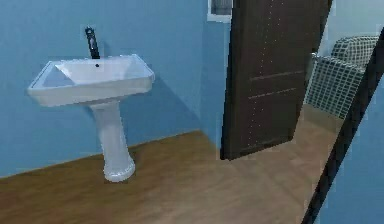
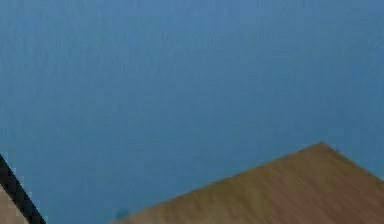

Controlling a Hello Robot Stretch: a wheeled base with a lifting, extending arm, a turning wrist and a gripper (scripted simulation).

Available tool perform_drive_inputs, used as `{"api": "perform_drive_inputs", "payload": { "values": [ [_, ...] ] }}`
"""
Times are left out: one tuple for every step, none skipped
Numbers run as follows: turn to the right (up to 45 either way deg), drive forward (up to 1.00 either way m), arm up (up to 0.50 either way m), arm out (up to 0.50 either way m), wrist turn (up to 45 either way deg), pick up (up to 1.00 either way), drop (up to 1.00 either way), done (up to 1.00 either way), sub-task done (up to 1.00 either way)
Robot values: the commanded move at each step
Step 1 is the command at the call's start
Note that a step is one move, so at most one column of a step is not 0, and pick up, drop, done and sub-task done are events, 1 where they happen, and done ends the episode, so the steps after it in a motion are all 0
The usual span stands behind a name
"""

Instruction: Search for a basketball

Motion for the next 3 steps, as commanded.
{"api": "perform_drive_inputs", "payload": {
  "values": [
    [0.0, 0.85, 0.0, 0.0, 0.0, 0.0, 0.0, 0.0, 0.0],
    [42.0, 0.0, 0.0, 0.0, 0.0, 0.0, 0.0, 0.0, 0.0],
    [0.0, 0.35, 0.0, 0.0, 0.0, 0.0, 0.0, 0.0, 0.0]
  ]
}}
